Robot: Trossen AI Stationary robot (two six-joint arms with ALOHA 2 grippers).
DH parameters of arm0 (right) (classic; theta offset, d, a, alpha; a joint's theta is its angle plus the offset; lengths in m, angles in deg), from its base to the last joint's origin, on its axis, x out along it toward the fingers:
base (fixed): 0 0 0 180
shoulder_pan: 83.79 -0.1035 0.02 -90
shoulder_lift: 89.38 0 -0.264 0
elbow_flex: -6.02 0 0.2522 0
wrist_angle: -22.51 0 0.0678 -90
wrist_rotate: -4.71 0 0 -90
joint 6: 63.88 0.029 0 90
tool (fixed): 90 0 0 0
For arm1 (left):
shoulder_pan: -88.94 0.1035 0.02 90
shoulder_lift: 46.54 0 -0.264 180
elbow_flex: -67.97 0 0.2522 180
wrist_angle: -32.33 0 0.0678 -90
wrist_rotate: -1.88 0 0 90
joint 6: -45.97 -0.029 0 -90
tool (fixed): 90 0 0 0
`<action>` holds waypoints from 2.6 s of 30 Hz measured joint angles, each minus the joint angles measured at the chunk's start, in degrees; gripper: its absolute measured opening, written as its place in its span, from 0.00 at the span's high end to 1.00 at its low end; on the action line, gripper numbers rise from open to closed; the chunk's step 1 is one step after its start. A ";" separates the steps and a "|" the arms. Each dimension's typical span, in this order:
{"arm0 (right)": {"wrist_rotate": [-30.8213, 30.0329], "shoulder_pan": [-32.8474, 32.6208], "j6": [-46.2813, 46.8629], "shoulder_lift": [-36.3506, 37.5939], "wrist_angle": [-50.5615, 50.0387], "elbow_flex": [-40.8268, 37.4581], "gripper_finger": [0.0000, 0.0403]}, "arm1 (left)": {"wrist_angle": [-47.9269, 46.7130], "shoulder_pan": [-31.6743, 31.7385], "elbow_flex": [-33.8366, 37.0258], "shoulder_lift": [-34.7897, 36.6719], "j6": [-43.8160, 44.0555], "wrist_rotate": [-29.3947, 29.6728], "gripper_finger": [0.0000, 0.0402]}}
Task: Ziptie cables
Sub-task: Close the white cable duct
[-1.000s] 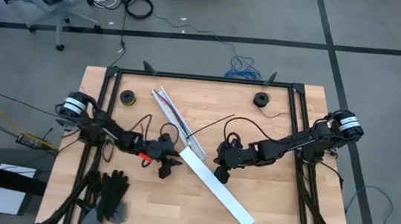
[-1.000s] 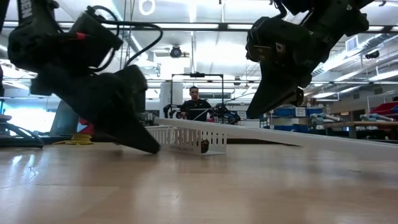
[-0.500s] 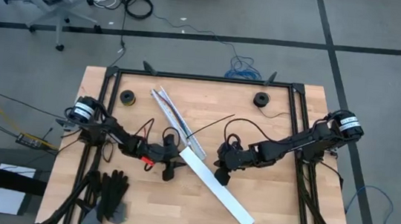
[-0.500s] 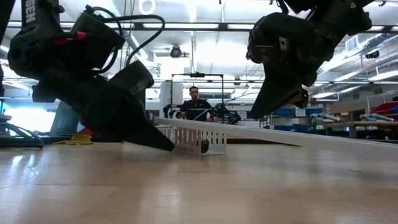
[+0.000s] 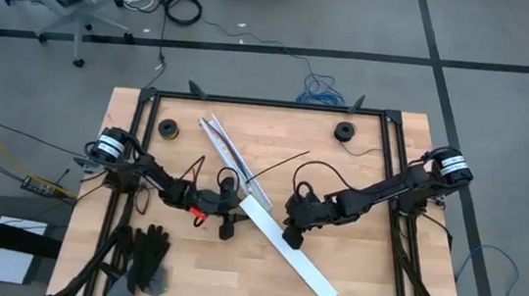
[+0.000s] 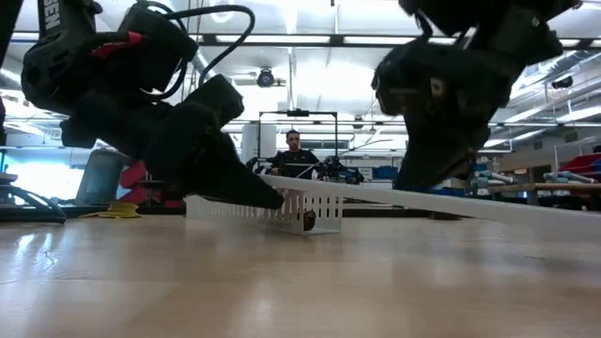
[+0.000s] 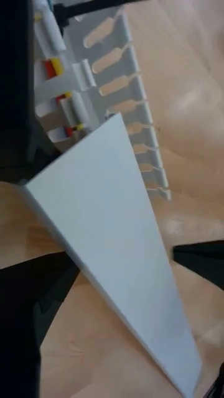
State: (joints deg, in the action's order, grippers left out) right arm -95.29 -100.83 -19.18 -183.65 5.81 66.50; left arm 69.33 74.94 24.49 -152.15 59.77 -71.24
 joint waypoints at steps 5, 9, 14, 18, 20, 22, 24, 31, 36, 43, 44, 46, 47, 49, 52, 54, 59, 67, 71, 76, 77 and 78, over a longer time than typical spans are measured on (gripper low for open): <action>0.52 0.00 -2.35 -1.35 -0.04 0.01 0.99 | -2.22 0.00 0.00 0.00 0.50 -0.39 0.63; 1.24 0.02 -4.71 0.06 -0.17 0.01 0.96 | -3.32 0.00 0.00 0.00 1.42 -0.63 0.63; 5.66 0.72 -3.67 0.47 -2.05 0.03 0.88 | -3.14 0.00 0.00 0.00 1.41 -0.63 0.63; 9.98 1.64 -2.28 0.51 -2.07 0.03 0.76 | -3.19 0.00 0.00 0.02 1.37 -0.64 0.63; 10.65 2.23 -2.23 0.52 -2.09 0.03 0.70 | -3.15 0.00 0.00 0.02 1.18 -0.63 0.63; 11.37 3.08 -2.23 0.53 -2.09 0.03 0.62 | -3.18 0.00 0.00 0.02 1.16 -0.64 0.63; 12.51 3.93 -2.24 0.53 -2.07 0.03 0.55 | -3.17 0.00 0.00 0.02 1.16 -0.65 0.63; 16.01 7.82 -4.19 0.55 -3.09 0.03 0.34 | -4.25 0.00 0.00 0.02 1.17 -0.65 0.63; 22.09 9.79 0.43 0.55 -1.65 0.03 0.26 | -4.39 0.00 0.00 0.02 1.18 -0.65 0.63; 31.01 9.06 4.95 0.55 6.84 0.03 0.19 | -4.44 0.00 0.02 0.04 1.18 -0.65 0.63; 30.85 8.79 4.78 0.57 7.69 0.03 0.18 | -4.43 0.00 0.02 0.04 1.18 -0.65 0.63; 30.52 8.37 4.35 0.57 8.06 0.03 0.17 | -4.41 0.00 0.02 0.04 1.20 -0.65 0.63; 29.79 8.09 4.40 0.57 7.99 0.03 0.17 | -4.41 0.00 0.02 0.04 1.20 -0.65 0.63; 28.27 7.54 5.05 0.57 7.98 0.03 0.17 | -4.41 0.00 0.02 0.04 1.20 -0.65 0.63; 27.12 7.02 3.91 0.57 8.03 0.03 0.17 | -4.41 0.00 0.02 0.04 1.20 -0.65 0.63; 27.16 7.00 4.27 0.57 8.03 0.03 0.17 | -4.41 0.00 0.02 0.04 1.21 -0.65 0.63; 24.87 6.76 8.61 0.57 7.27 0.03 0.17 | -4.41 0.00 0.02 0.04 1.22 -0.65 0.63; 16.11 1.80 11.14 0.57 -8.20 5.63 0.17 | -4.41 0.00 0.02 0.04 1.22 -0.65 0.63; 8.74 -2.17 12.68 0.57 -20.78 13.55 0.17 | -4.41 0.00 0.02 0.07 1.22 -0.65 0.63; -4.76 -6.80 17.99 0.66 -32.91 18.82 0.17 | -4.41 0.00 0.02 0.07 1.22 -0.65 0.63; -5.91 -7.29 19.56 0.66 -33.18 18.81 0.17 | -4.41 0.00 0.02 0.07 1.22 -0.65 0.63; -6.29 -7.57 20.87 0.66 -33.02 18.68 0.17 | -4.41 0.00 0.02 0.06 1.22 -0.65 0.63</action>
State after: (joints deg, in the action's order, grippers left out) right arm -101.58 -108.39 1.68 -182.99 -27.22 85.18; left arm 64.91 74.94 24.52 -152.08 61.00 -71.90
